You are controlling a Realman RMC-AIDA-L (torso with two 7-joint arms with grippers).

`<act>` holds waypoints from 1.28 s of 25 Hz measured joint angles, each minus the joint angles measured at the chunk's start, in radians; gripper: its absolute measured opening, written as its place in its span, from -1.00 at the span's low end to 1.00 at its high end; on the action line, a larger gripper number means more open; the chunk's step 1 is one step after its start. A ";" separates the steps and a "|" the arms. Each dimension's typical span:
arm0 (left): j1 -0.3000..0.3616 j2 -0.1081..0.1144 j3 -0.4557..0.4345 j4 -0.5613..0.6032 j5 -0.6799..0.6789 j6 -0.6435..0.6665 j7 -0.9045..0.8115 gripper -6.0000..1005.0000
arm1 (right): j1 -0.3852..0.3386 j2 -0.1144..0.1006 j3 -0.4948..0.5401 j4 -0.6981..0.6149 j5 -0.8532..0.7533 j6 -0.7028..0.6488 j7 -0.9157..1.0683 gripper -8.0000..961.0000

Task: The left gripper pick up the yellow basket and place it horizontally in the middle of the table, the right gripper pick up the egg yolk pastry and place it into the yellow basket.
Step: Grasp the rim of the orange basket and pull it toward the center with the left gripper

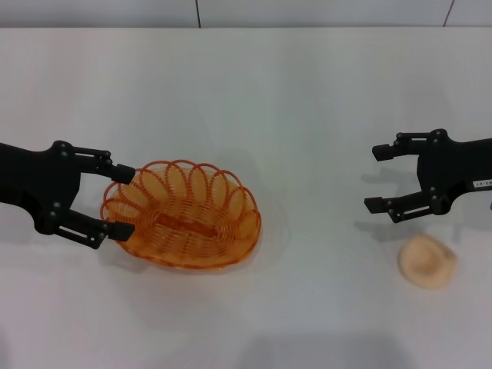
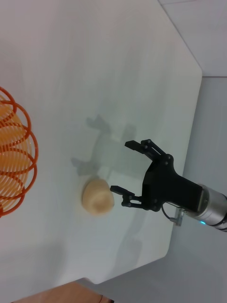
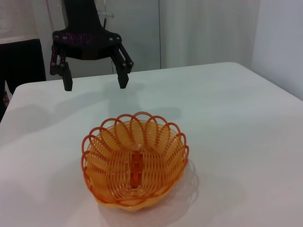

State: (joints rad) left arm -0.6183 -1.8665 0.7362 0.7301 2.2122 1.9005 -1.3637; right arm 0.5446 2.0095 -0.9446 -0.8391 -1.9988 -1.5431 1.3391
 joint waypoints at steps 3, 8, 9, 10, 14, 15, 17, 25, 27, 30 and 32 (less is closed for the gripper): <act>0.000 0.000 0.000 0.000 0.000 0.000 0.001 0.75 | 0.000 0.000 0.000 0.000 0.000 0.000 0.000 0.81; 0.000 0.000 0.000 0.000 0.000 0.000 0.004 0.75 | 0.000 0.000 0.000 0.000 0.000 0.002 0.000 0.81; 0.000 0.000 0.000 0.000 0.000 -0.002 0.005 0.75 | 0.000 0.000 0.000 0.000 0.000 0.002 0.000 0.81; 0.000 0.000 0.000 0.000 0.000 -0.005 0.004 0.75 | 0.000 0.000 0.000 0.000 0.000 0.002 -0.001 0.81; 0.000 -0.001 0.000 0.000 0.000 -0.015 0.002 0.75 | 0.000 0.001 0.000 0.002 0.000 0.003 -0.007 0.81; 0.000 -0.001 0.000 0.000 0.000 -0.015 0.002 0.75 | 0.000 0.001 0.000 0.003 0.000 0.003 -0.009 0.81; 0.000 -0.004 0.000 0.000 0.000 -0.016 0.002 0.75 | 0.000 0.001 0.000 0.003 0.000 0.003 -0.009 0.81; 0.000 -0.013 -0.005 0.028 -0.005 -0.022 -0.073 0.75 | 0.000 0.002 0.005 0.003 0.001 0.003 -0.011 0.81; 0.001 -0.028 -0.004 0.065 -0.001 -0.039 -0.155 0.75 | 0.000 0.002 0.003 0.001 0.004 0.003 -0.013 0.81; 0.001 -0.046 0.001 0.113 0.012 -0.049 -0.284 0.75 | 0.000 0.002 0.001 0.000 0.016 0.001 -0.025 0.81; -0.007 -0.056 0.010 0.135 0.024 -0.040 -0.371 0.75 | 0.000 0.002 0.000 0.000 0.021 0.003 -0.032 0.81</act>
State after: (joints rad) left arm -0.6248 -1.9226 0.7459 0.8653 2.2367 1.8610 -1.7344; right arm 0.5442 2.0111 -0.9443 -0.8388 -1.9776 -1.5401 1.3075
